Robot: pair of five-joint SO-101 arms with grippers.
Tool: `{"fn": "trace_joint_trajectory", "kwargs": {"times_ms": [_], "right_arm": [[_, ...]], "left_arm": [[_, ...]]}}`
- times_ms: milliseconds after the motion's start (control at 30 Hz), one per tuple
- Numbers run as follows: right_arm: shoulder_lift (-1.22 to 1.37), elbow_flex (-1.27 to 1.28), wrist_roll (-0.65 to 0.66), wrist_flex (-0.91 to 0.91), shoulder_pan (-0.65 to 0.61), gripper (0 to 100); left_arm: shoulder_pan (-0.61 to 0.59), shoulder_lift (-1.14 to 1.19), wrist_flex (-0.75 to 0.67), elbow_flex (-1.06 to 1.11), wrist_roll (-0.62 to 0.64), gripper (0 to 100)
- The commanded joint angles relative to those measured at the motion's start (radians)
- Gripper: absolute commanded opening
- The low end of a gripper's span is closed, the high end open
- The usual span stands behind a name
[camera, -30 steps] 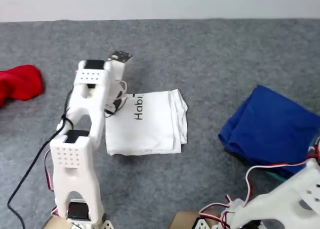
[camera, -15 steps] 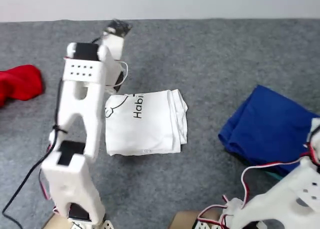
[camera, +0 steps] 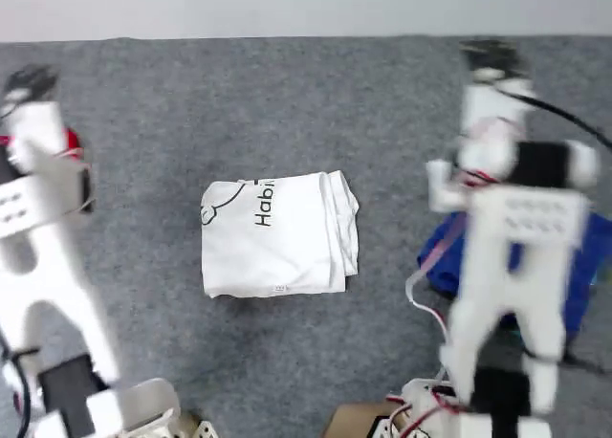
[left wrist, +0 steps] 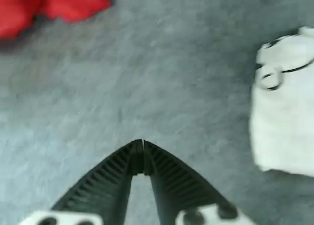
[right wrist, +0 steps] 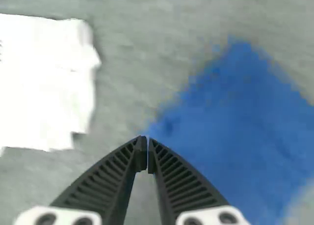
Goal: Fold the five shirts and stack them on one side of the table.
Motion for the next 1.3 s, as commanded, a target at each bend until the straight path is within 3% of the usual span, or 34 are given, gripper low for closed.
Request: {"fn": "trace_joint_trajectory", "kwargs": {"times_ms": [0, 200, 433, 1133, 1267], "right_arm": [[0.113, -0.006, -0.078, -0.142, -0.145, 1.5], [0.280, -0.006, -0.204, -0.357, -0.285, 16.5], [0.383, -0.006, -0.232, -0.507, -0.357, 17.3], [0.610, -0.006, -0.230, -0.627, -0.371, 16.9], [0.639, -0.008, -0.227, -0.648, -0.371, 7.9]], "left_arm": [[-0.153, -0.123, 0.025, 0.047, -0.061, 0], [-0.336, -0.181, 0.025, 0.062, -0.169, 0], [-0.491, -0.181, 0.025, 0.062, -0.193, 0], [-0.489, -0.181, 0.025, 0.065, -0.187, 0], [-0.489, -0.184, 0.025, 0.093, -0.187, 0]]}}
